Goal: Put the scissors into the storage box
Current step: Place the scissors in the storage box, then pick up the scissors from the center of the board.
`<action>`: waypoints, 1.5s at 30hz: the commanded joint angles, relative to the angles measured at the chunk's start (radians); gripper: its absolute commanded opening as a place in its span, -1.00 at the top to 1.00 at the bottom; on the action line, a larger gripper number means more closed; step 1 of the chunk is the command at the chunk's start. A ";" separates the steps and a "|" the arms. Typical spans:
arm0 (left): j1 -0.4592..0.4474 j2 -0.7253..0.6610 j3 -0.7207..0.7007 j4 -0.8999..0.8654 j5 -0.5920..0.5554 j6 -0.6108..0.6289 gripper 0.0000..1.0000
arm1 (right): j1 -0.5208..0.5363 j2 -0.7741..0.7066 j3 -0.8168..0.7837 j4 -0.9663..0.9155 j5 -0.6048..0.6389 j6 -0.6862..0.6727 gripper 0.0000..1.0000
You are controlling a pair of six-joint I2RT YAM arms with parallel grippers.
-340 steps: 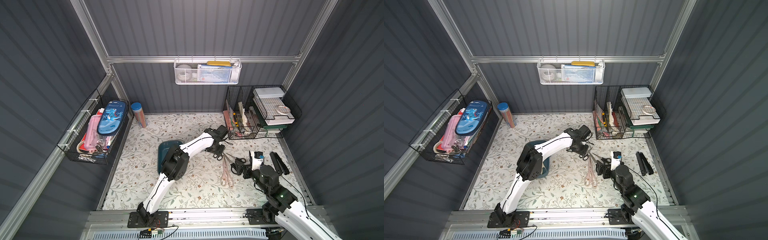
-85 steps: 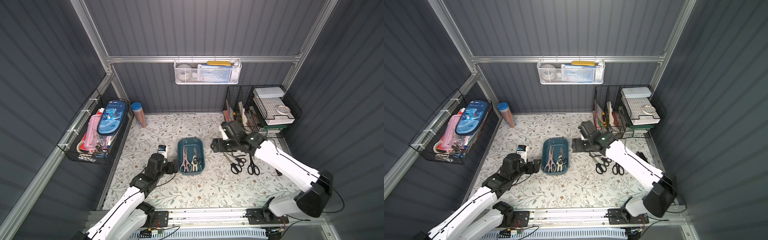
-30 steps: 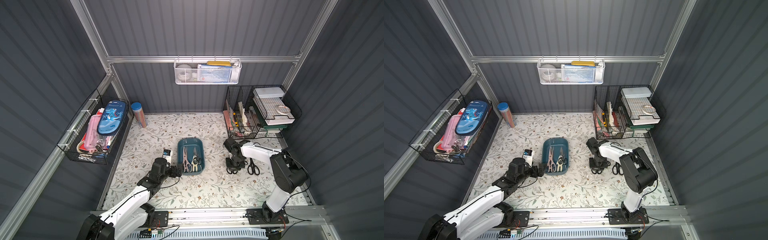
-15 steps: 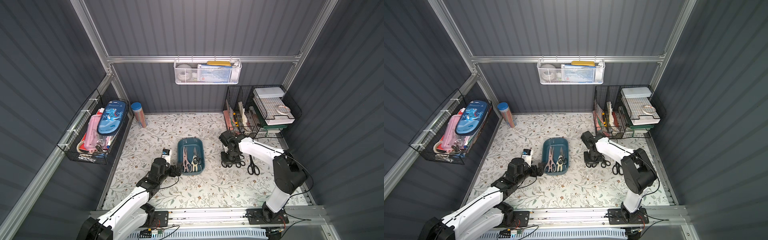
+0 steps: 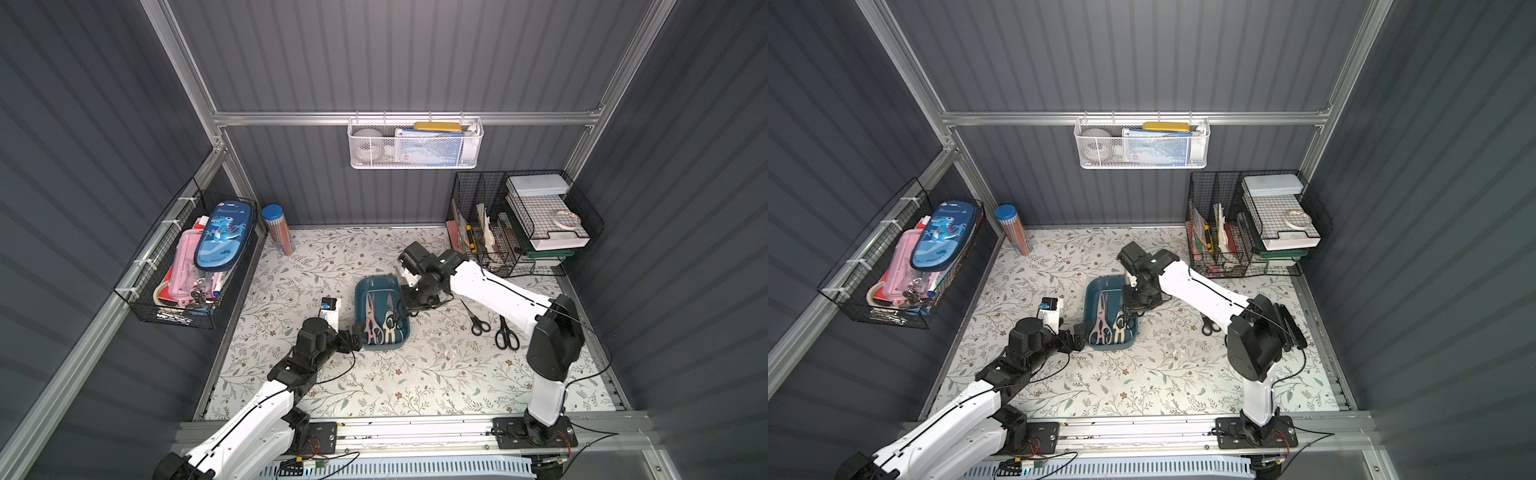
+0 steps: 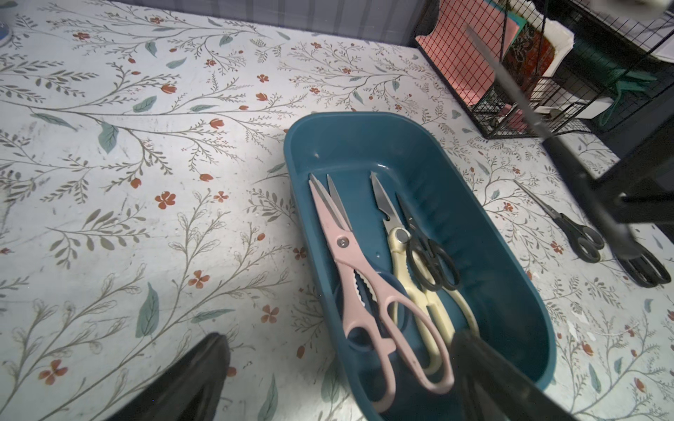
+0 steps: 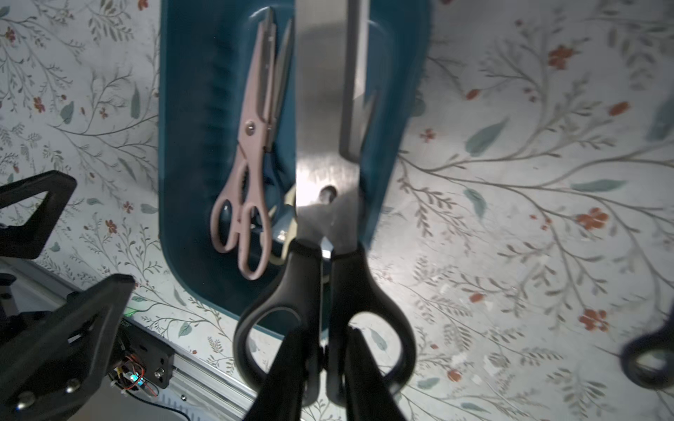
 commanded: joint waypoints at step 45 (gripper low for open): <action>-0.186 0.124 -0.098 0.332 0.234 0.230 -0.99 | -0.504 -0.312 -0.628 0.071 0.180 -0.204 0.03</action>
